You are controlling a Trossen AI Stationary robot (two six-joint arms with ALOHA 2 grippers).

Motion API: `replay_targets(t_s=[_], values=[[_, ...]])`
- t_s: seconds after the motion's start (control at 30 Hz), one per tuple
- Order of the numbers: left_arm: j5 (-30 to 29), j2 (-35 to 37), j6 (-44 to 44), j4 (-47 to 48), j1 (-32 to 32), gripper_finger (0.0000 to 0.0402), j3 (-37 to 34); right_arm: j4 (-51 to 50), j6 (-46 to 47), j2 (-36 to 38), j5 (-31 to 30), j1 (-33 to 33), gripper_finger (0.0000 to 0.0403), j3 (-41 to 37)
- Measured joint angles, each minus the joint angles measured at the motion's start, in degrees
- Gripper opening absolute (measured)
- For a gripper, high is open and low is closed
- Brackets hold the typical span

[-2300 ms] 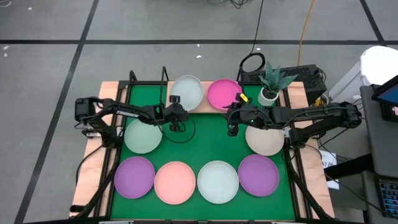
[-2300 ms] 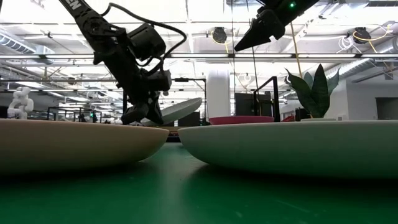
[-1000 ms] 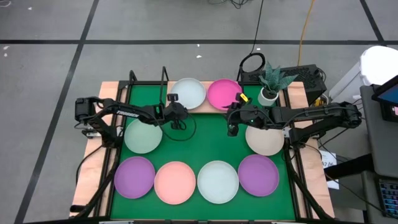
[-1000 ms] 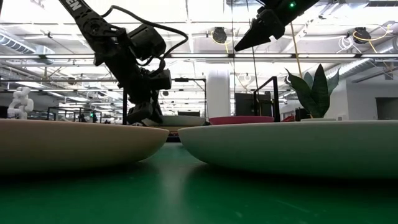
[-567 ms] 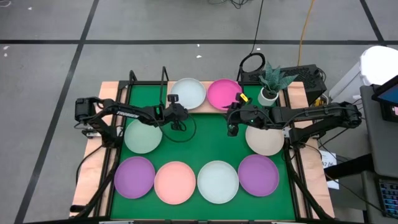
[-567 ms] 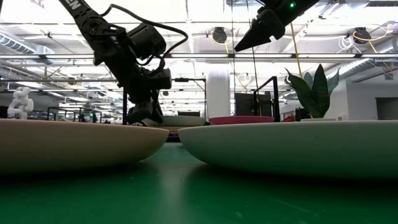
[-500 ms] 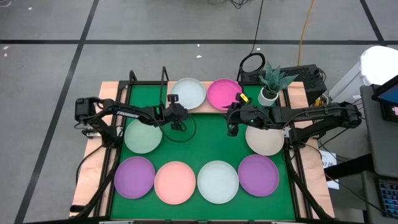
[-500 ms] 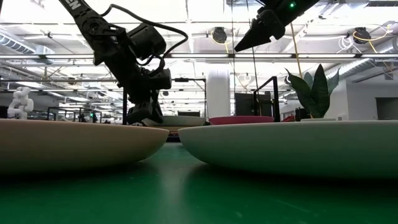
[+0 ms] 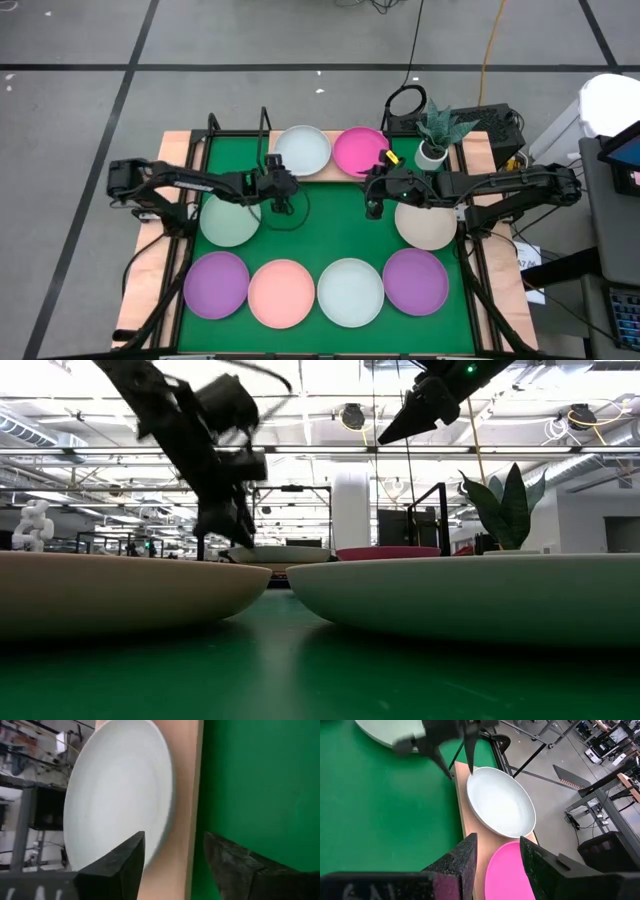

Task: Place and stack plates onto a shelf
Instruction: Stack the light brown plate on top of the pink plate on the shelf

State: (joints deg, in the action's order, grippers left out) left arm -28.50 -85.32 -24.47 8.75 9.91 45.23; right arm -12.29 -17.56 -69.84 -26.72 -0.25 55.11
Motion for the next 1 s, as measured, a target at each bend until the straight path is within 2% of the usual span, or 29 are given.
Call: replay_targets(t_s=[0.23,0.53,0.77,1.0], values=[[-0.06,14.08,1.55,0.31,-4.34,0.0209,0.95,-0.62,3.10,0.00,0.04,0.25,0.0130,0.00],[-0.06,31.09,8.47,3.04,-9.63,0.0209,0.94,-3.48,8.32,0.00,0.09,2.15,0.0130,0.00],[-0.08,37.06,10.25,5.84,-11.56,0.0209,0.92,-2.99,9.46,0.00,-0.37,3.66,0.0130,0.00],[-0.06,37.38,10.03,6.26,-11.56,0.0209,0.92,-3.72,12.94,0.00,-0.26,4.66,0.0130,0.02]])
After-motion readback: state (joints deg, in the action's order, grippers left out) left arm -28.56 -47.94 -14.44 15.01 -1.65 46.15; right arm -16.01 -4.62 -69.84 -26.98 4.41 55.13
